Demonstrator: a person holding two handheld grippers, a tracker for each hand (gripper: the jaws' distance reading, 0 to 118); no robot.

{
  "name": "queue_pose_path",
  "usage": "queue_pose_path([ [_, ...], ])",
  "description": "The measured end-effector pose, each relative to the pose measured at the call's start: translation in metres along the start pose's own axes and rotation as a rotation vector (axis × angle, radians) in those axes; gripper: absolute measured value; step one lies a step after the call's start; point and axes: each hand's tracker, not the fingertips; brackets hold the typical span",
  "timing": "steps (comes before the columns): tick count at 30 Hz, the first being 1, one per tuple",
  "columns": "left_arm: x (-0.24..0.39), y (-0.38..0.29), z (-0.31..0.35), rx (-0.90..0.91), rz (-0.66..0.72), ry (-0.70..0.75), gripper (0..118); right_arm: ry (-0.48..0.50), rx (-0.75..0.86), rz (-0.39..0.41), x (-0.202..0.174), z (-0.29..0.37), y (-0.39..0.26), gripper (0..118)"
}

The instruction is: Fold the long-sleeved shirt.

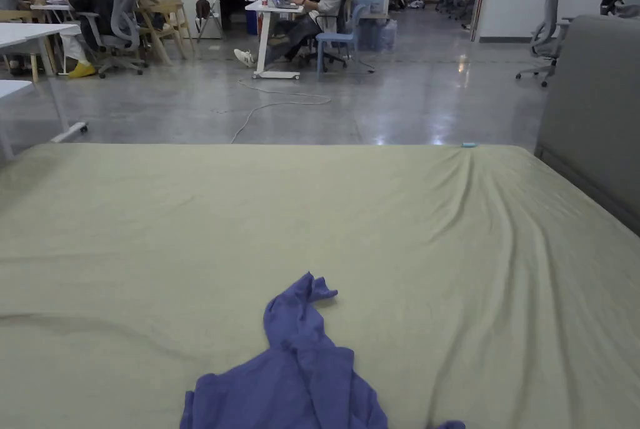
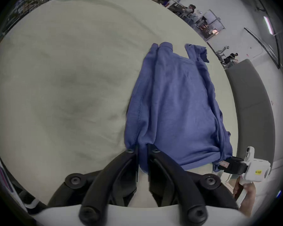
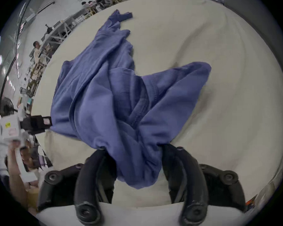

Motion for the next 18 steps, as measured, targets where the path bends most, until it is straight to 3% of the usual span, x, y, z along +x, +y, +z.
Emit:
queue_pose_path([
  [1,0.002,0.001,0.009,0.003,-0.010,0.001,12,0.008,-0.009,-0.045,0.001,0.009,0.001,58],
  [2,0.008,0.005,0.023,0.007,-0.042,0.004,28,-0.023,0.008,-0.049,0.002,0.022,0.000,68],
  [3,0.012,0.006,0.037,0.032,-0.069,0.014,68,-0.063,0.053,-0.039,-0.002,0.038,-0.005,81],
  [4,0.015,0.004,0.056,0.094,-0.102,0.012,98,-0.085,0.126,-0.018,-0.006,0.059,-0.013,86],
  [5,0.016,-0.001,0.076,0.173,-0.128,-0.003,114,-0.104,0.199,0.000,-0.012,0.078,-0.024,86],
  [7,0.020,-0.014,0.108,0.294,-0.173,-0.018,117,-0.128,0.285,0.003,-0.022,0.105,-0.047,87],
  [9,0.018,-0.031,0.123,0.222,-0.220,0.043,117,-0.130,0.284,-0.005,-0.032,0.119,-0.071,91],
  [10,0.017,-0.040,0.124,0.152,-0.245,0.073,115,-0.121,0.275,-0.011,-0.036,0.119,-0.082,91],
  [11,0.012,-0.051,0.124,0.116,-0.254,0.064,105,-0.082,0.248,-0.028,-0.039,0.117,-0.094,90],
  [12,0.009,-0.060,0.126,0.131,-0.247,0.014,56,-0.050,0.233,-0.038,-0.042,0.116,-0.105,79],
  [13,0.006,-0.068,0.125,0.116,-0.237,-0.023,6,-0.028,0.242,-0.043,-0.045,0.114,-0.116,52],
  [14,0.005,-0.074,0.119,0.077,-0.216,-0.006,0,-0.020,0.231,-0.038,-0.048,0.107,-0.122,13],
  [15,0.003,-0.077,0.115,0.061,-0.216,0.029,0,-0.019,0.200,-0.037,-0.052,0.102,-0.128,0],
  [18,0.013,-0.064,0.111,0.068,-0.211,-0.027,0,0.018,0.184,-0.035,-0.054,0.097,-0.134,0],
])
